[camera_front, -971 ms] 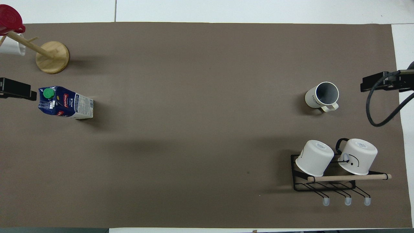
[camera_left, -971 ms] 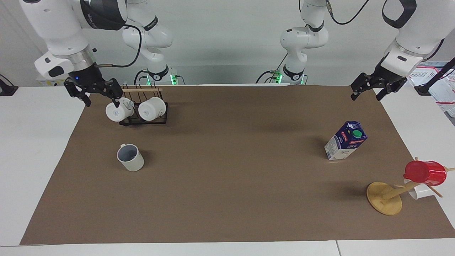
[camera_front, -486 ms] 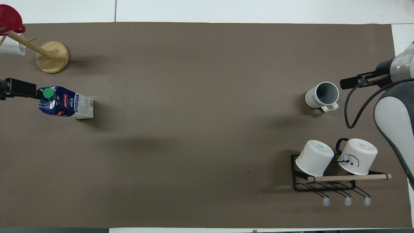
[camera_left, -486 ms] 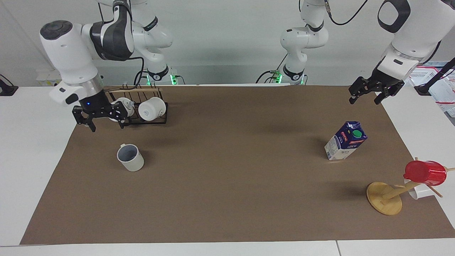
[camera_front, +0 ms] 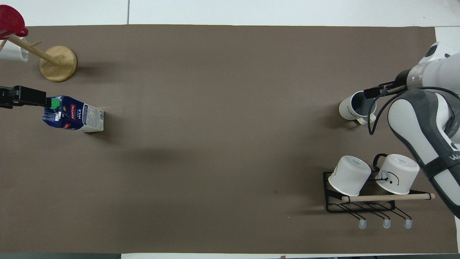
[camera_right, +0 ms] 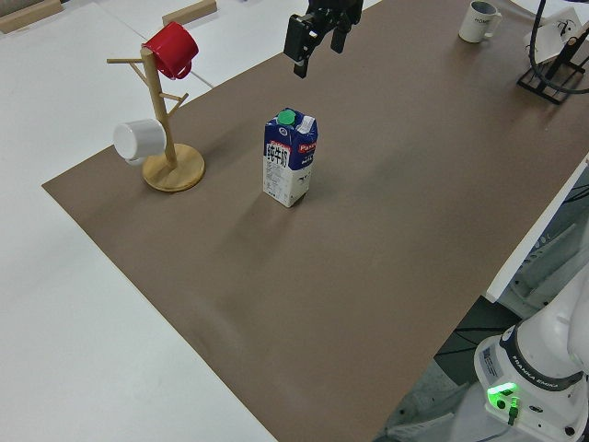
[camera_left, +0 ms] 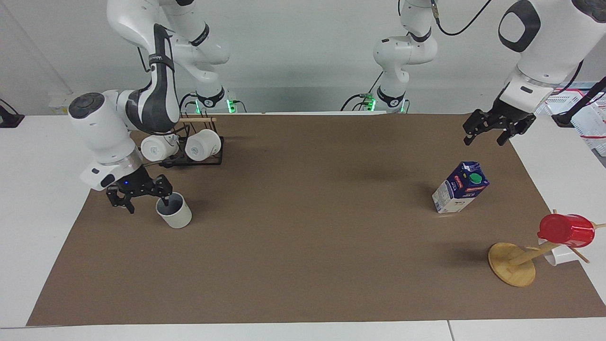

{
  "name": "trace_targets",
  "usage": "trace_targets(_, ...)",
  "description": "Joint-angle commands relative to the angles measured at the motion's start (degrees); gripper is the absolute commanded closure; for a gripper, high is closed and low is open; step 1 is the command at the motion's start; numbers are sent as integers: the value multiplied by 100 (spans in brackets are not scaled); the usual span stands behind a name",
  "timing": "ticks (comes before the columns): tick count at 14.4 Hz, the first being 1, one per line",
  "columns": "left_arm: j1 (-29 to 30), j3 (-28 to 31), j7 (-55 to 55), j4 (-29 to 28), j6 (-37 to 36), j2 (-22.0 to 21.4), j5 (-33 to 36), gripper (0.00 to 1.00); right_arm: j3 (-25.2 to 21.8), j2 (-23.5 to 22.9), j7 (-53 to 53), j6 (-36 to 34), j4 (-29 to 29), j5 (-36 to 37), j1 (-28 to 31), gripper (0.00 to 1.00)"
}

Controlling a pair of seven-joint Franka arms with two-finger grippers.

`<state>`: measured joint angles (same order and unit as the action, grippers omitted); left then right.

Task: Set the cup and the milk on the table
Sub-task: 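Grasp the white mug with the right gripper while the left gripper grasps the carton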

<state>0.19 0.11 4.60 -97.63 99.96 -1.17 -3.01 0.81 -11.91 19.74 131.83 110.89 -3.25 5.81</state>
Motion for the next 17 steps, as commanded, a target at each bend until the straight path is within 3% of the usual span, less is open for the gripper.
trace_targets(1, -36, 33, 58, -405, 436, -41, 55, 0, 42, 48, 249, 263, 371, -167, 8, 0)
trace_targets(3, -10, 41, 58, -598, 682, -24, 54, 0, 33, 66, 731, 264, 425, -167, 25, 0)
trace_targets(9, 148, 41, 85, -1073, 1429, 230, 63, 0, 25, 127, 883, 352, 636, -167, 52, 0)
trace_targets(13, 183, 50, 76, -1275, 1824, 459, 63, 0, 33, 119, 760, 843, 811, -185, 34, 35)
trace_targets(17, 175, 50, 58, -1505, 2019, 433, 54, 0, 33, 119, 496, 888, 838, -185, 25, 49)
